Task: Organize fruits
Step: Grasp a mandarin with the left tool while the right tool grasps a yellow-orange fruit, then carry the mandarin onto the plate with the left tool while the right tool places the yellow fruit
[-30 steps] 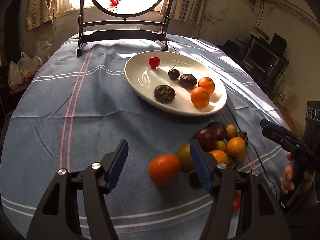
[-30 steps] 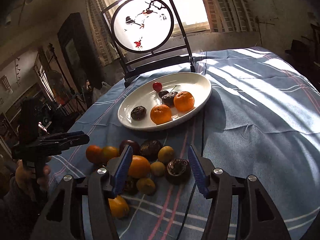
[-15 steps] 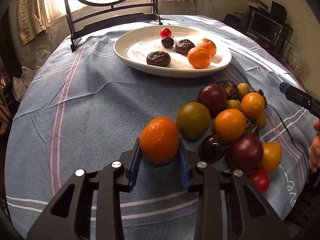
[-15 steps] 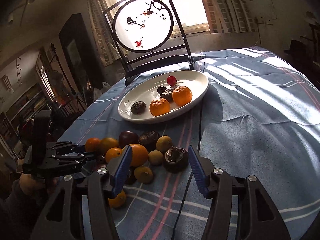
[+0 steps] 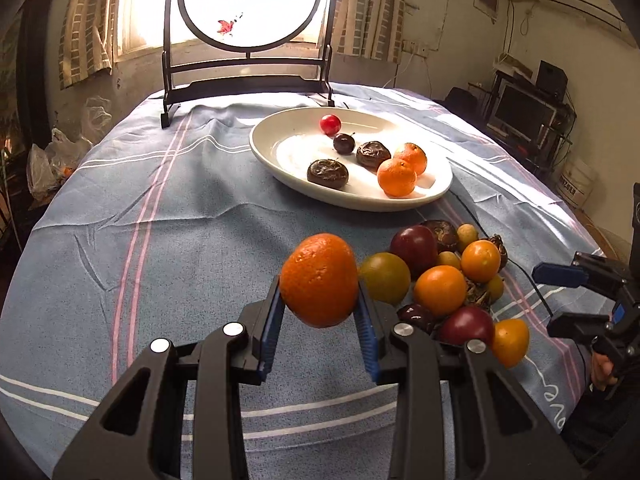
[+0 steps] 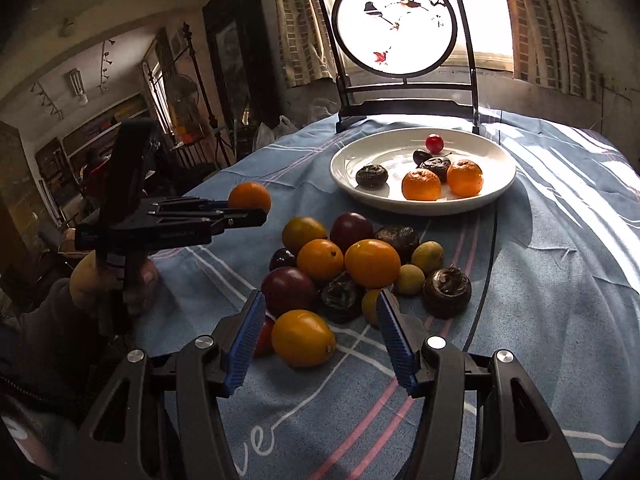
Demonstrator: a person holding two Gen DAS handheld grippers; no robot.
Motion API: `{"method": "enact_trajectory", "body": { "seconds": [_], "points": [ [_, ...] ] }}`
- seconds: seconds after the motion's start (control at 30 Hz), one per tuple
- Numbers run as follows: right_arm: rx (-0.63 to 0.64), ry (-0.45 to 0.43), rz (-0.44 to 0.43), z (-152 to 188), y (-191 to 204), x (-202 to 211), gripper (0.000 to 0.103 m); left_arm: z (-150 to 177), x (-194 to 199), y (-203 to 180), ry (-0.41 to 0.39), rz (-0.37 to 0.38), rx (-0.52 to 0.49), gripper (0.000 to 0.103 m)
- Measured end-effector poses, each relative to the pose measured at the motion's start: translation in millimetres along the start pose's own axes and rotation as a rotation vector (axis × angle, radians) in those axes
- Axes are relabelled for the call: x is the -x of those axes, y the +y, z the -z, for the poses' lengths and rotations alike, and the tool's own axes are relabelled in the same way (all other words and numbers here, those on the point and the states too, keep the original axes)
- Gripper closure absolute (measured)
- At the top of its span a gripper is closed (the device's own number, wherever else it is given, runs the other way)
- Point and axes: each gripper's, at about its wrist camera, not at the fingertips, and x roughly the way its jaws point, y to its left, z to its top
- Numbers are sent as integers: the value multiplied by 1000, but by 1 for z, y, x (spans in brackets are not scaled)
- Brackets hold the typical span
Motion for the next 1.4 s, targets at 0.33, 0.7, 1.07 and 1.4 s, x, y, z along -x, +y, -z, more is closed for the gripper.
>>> {"method": "enact_trajectory", "body": {
  "seconds": [0.33,0.7,1.07,1.4],
  "points": [
    [93,172,34,10,21,-31,62,1,4,1,-18,5,7,70],
    [14,89,-30,8,8,-14,63,1,5,3,-23,3,19,70],
    [-190,-36,-126,-34,-38,13,63,-20,4,2,-20,73,33,70],
    [-249,-34,-113,-81,-64,-27,63,-58,-15,1,48,59,9,70]
  ]
}}
